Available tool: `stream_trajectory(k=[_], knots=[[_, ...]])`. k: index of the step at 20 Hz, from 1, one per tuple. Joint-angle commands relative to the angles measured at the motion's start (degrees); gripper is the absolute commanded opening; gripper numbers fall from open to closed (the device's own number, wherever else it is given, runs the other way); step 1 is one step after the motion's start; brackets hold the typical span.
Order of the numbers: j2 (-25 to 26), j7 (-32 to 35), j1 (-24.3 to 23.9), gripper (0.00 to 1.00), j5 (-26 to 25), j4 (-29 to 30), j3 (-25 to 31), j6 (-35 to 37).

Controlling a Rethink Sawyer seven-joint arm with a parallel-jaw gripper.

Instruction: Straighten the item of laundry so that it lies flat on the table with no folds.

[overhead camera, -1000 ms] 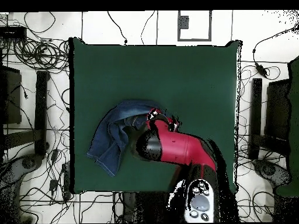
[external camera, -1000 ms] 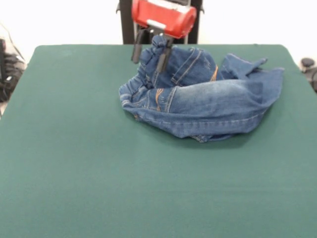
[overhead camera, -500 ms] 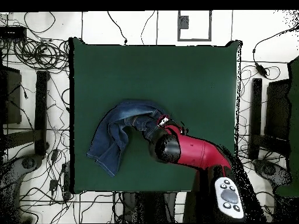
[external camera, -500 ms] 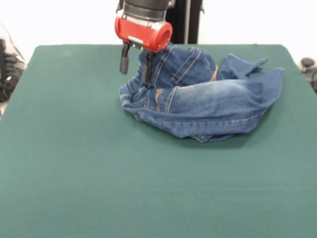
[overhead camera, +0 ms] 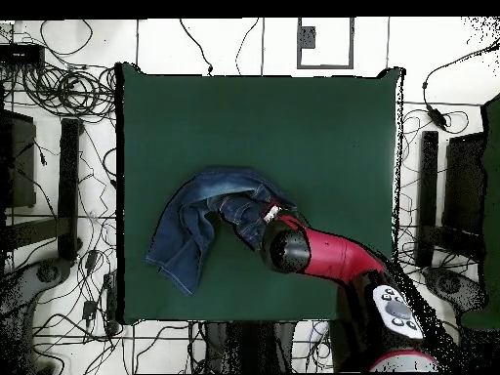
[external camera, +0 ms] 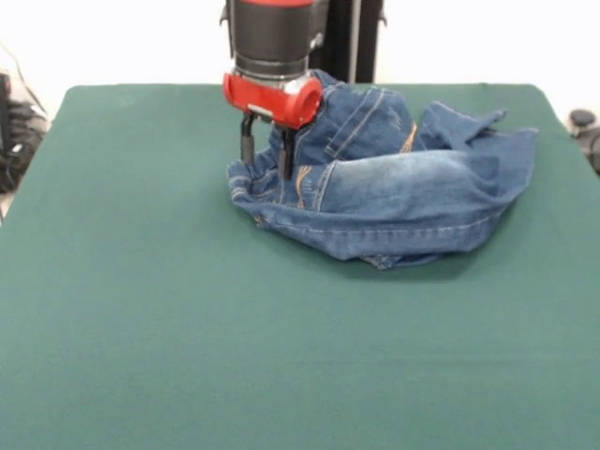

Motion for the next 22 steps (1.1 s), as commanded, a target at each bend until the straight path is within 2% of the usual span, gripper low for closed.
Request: stream_trajectory(k=[1, 7, 12, 18, 22], knots=[[4.41, -2.71, -2.40, 1.00, -1.01, 2.84, 11.14, 8.95], [5.71, -5.20, -3.45, 1.00, 0.02, 0.15, 12.28, 20.39], [6.72, -5.00, -3.66, 1.00, -1.13, -1.20, 12.82, 20.04], [6.62, -3.37, -0.40, 1.00, -2.43, -2.79, 10.34, 22.66], [6.44, -1.37, 0.47, 1.00, -3.12, -2.41, 9.94, 19.63]])
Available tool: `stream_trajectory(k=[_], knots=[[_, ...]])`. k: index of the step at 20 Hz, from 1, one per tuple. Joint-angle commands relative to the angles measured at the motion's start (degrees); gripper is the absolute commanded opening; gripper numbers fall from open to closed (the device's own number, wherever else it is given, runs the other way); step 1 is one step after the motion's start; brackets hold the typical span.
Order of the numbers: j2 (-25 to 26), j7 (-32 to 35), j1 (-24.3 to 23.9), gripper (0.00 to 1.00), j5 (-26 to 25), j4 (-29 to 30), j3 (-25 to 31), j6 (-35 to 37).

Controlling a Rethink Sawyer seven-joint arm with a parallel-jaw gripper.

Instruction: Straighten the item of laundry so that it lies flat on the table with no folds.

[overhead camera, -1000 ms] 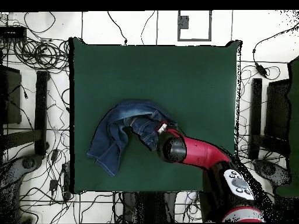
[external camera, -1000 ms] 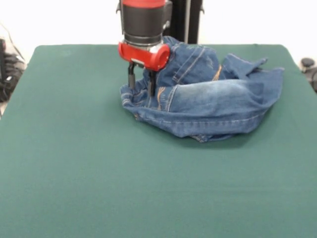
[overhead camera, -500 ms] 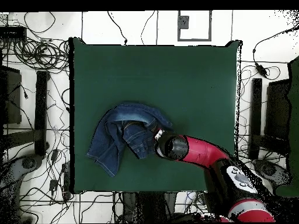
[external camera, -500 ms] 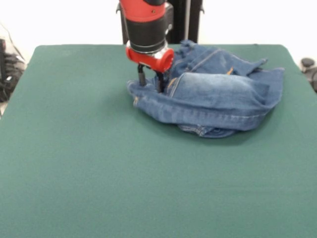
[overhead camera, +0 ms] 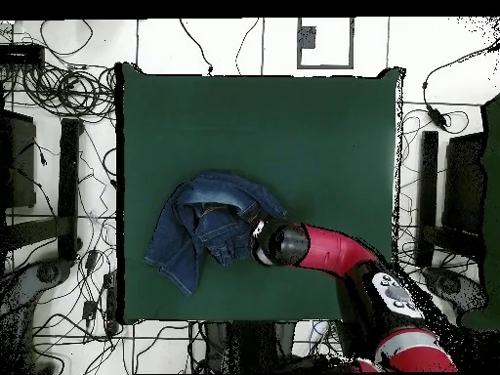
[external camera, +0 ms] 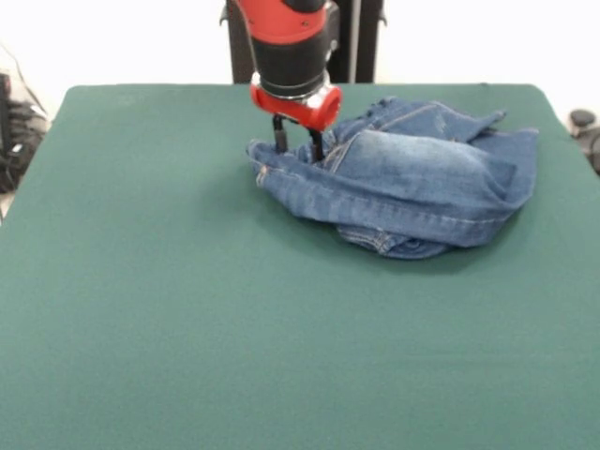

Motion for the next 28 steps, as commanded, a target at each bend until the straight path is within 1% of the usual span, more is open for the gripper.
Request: stream_trajectory(k=[1, 6, 7, 13, 20, 23, 26, 27, 28], knots=[[2.69, -0.48, 4.37, 1.00, -2.23, -1.43, 4.04, 2.03], [2.82, 4.04, 7.78, 1.00, -4.03, -1.25, 0.85, -6.33], [3.54, 5.35, 9.23, 1.00, -4.29, -1.76, -0.28, -7.91], [5.59, 9.17, 15.60, 1.00, -3.82, -3.27, -5.66, -10.43], [8.55, 9.06, 19.46, 1.00, -2.14, -4.68, -9.62, -13.66], [9.25, 8.40, 20.34, 1.00, -1.93, -5.55, -10.72, -13.44], [9.82, 8.23, 22.80, 1.00, -1.71, -6.91, -12.87, -11.87], [10.05, 8.53, 24.02, 0.00, -1.47, -7.40, -13.97, -11.55], [9.76, 8.96, 24.27, 0.00, -0.97, -7.09, -14.03, -11.26]])
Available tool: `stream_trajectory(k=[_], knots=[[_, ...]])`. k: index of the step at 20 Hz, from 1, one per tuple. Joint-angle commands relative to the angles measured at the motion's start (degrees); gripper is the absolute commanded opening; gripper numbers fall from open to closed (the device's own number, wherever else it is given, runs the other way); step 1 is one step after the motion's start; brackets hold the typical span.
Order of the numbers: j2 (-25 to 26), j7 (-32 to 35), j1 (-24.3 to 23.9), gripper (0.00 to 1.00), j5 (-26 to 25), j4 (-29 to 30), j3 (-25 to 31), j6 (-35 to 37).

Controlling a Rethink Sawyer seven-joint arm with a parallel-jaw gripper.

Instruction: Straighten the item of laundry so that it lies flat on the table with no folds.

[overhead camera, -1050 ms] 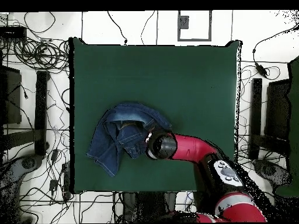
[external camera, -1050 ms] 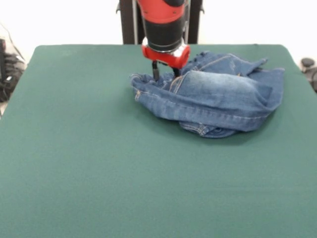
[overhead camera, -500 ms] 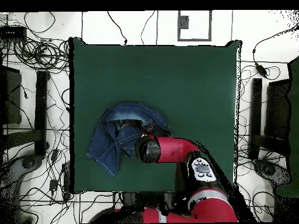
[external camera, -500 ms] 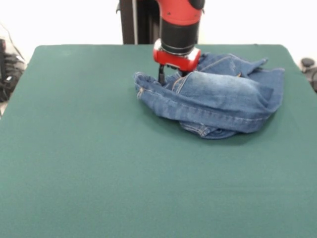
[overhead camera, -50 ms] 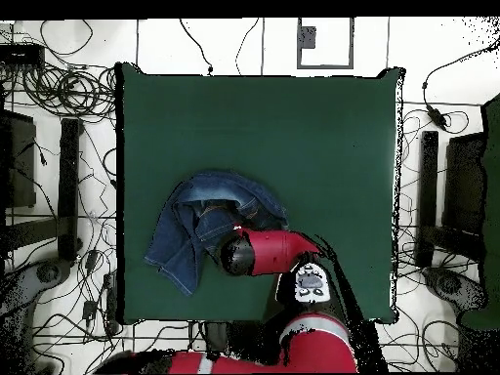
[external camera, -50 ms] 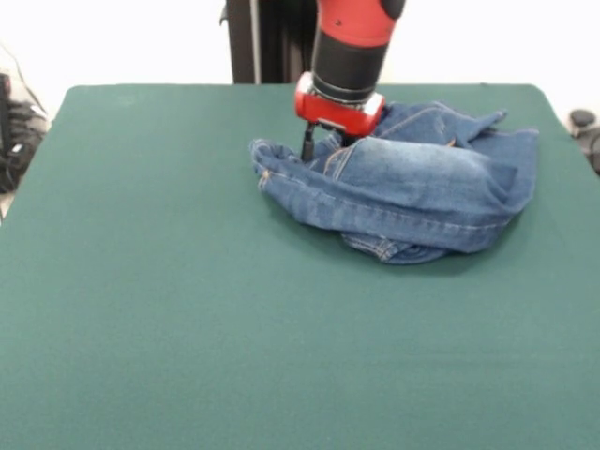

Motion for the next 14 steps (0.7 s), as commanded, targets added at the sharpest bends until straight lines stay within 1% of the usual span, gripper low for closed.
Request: stream_trajectory(k=[1, 4, 7, 11, 14], knots=[[5.60, 9.39, 4.26, 0.00, 2.39, -3.00, -0.04, -1.58], [4.10, 11.20, 5.37, 0.00, 4.16, -1.35, -0.24, -1.20], [1.47, 12.89, 7.73, 0.00, 5.85, 1.05, -1.30, -0.39], [-0.56, 14.67, 11.27, 0.00, 7.77, 3.02, -3.42, -0.33], [-3.26, 15.23, 12.93, 0.00, 9.62, 4.84, -3.60, 1.27]])
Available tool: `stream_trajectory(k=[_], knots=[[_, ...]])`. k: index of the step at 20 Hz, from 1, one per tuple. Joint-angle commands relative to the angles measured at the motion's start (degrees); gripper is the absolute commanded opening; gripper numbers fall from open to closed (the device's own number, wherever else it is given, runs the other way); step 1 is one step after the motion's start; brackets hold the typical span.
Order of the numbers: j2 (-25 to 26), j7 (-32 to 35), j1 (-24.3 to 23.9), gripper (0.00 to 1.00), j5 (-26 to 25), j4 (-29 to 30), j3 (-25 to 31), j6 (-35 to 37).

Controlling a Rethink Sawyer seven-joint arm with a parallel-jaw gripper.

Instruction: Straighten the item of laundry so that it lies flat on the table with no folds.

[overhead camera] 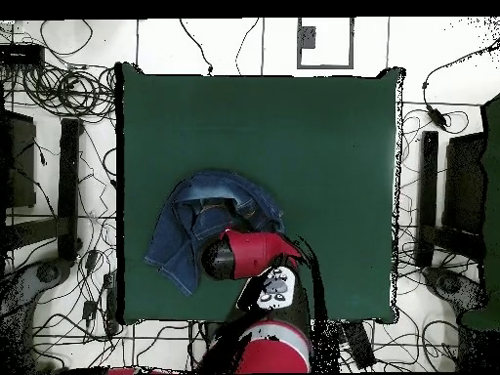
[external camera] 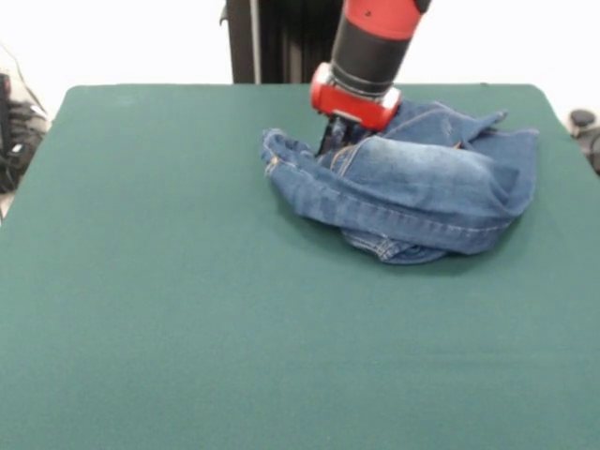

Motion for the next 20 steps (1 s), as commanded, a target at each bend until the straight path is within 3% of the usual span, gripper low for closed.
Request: stream_trajectory(k=[1, 8, 20], knots=[[-4.54, 15.82, 6.36, 0.00, 7.28, 5.79, 1.48, 1.75], [-12.57, 19.93, 15.13, 0.00, 14.81, 8.69, -2.28, 7.02], [-15.21, 21.98, 23.23, 0.00, 20.83, 6.21, -8.38, 15.72]])
